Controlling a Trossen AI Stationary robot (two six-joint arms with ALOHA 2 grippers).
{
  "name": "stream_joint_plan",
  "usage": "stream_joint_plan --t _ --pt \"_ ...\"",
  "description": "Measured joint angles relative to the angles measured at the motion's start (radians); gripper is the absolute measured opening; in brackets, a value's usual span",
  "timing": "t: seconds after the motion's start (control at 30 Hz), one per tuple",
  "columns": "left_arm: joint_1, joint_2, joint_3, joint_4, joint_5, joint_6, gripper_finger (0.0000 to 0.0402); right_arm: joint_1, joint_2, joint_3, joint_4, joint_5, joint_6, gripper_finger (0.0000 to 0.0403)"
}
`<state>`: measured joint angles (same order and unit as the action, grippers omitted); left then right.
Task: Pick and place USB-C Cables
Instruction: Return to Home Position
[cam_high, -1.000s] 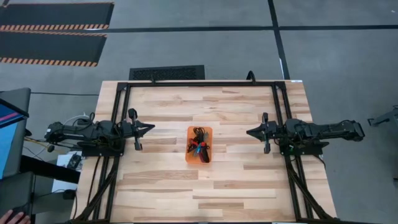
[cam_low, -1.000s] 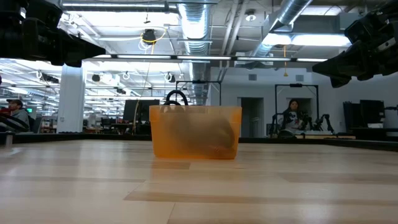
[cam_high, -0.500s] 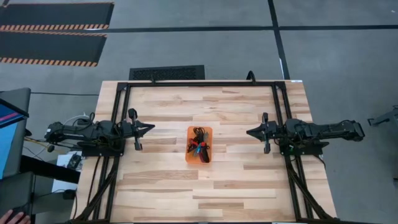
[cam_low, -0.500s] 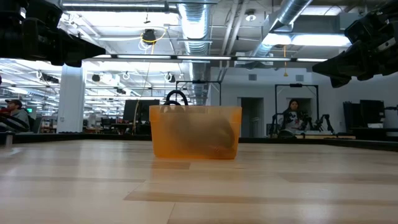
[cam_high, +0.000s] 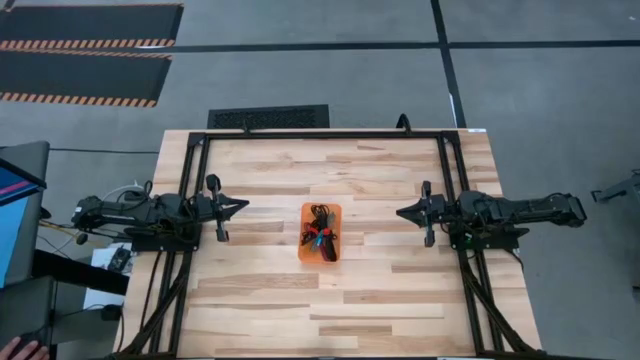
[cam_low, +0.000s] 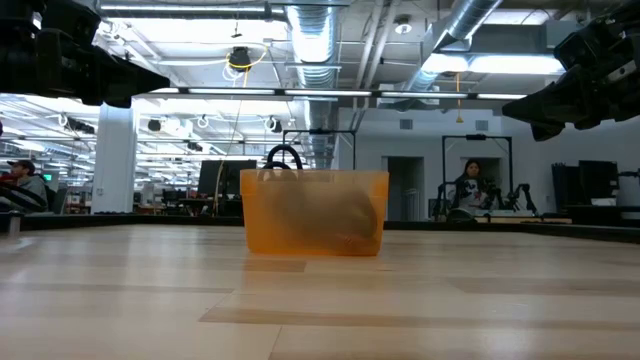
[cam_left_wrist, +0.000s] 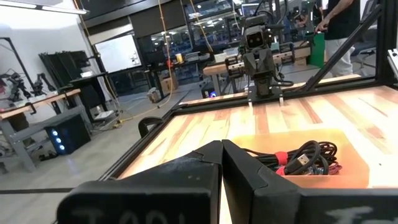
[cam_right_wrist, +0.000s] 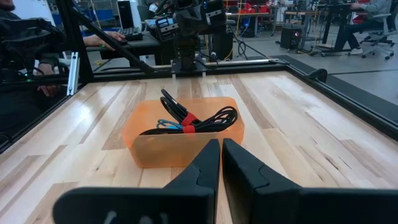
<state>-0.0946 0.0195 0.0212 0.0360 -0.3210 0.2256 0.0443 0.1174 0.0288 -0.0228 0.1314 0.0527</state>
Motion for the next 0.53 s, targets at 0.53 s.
stream_joint_plan --t 0.53 --pt "0.0 0.0 0.0 0.0 0.0 -0.006 0.0002 0.0 0.0 0.0 0.0 0.0 0.0 0.0045"
